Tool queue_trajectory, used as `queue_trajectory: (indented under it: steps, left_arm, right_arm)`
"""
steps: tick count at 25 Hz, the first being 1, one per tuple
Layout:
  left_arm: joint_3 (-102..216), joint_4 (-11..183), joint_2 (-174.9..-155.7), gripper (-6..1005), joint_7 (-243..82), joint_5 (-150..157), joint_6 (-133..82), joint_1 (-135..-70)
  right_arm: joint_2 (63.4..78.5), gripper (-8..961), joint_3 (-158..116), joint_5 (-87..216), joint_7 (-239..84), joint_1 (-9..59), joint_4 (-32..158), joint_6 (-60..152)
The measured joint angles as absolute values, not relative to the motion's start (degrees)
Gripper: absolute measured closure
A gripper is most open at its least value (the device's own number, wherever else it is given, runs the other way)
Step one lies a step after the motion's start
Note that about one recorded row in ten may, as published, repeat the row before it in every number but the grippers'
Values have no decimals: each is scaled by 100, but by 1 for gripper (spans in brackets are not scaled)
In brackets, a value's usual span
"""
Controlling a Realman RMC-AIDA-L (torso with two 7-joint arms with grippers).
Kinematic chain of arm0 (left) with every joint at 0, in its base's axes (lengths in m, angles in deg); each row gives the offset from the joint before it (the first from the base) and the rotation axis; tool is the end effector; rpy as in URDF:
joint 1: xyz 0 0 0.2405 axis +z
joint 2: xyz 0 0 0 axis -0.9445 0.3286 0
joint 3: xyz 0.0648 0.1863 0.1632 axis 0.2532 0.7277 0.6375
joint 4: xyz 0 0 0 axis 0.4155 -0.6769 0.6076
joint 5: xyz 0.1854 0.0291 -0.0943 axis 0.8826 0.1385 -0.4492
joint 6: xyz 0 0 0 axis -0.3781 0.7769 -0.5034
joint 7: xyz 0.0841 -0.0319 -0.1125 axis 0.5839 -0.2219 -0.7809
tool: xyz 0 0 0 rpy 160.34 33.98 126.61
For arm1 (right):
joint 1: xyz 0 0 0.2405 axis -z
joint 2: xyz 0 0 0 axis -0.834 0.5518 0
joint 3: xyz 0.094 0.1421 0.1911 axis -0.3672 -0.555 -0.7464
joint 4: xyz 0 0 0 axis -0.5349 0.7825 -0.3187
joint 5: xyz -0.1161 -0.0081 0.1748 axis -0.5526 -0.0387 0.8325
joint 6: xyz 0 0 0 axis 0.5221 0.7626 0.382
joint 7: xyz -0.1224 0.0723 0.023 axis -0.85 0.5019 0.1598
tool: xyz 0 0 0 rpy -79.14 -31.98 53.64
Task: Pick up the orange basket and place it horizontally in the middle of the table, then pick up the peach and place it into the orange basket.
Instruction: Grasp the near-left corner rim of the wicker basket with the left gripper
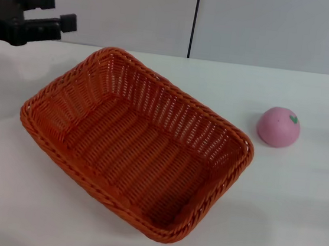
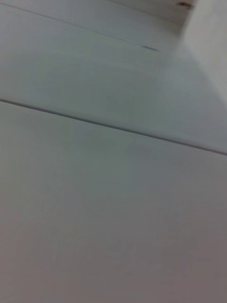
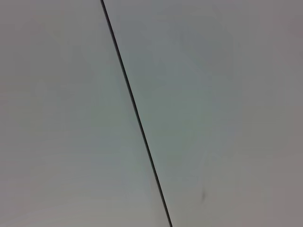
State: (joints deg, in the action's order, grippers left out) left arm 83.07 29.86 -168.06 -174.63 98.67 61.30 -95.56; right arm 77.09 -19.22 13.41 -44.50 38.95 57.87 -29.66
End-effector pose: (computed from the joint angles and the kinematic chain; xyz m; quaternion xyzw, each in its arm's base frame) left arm -0.2619 0.3327 0.1040 -0.8905 -0.2403 -0.2988 0.2449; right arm 0.3814 0.2714 0.0764 -0.5650 0.2661 0.4242 0.6558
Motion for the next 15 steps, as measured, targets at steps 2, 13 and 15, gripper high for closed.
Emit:
queue_trajectory:
  steps: [2,13,15]
  left_arm:
    - [8436,2562,-16814,194,-18016,10429,6132,-9751]
    - [9142,2075,-16826,198,-19031,11574,5719,-10146]
    - [9232,2088,-16829,199,-19047,11642,5638,-10178]
  right_arm:
    - [7710,126,-1910,1335,-4450,3896,5826,-2949]
    - [7703,126,-1942,1327,-4445,3917,5862,-2915]
    - [7699,126,-1944,1327,-4440,3918,5855,-2913]
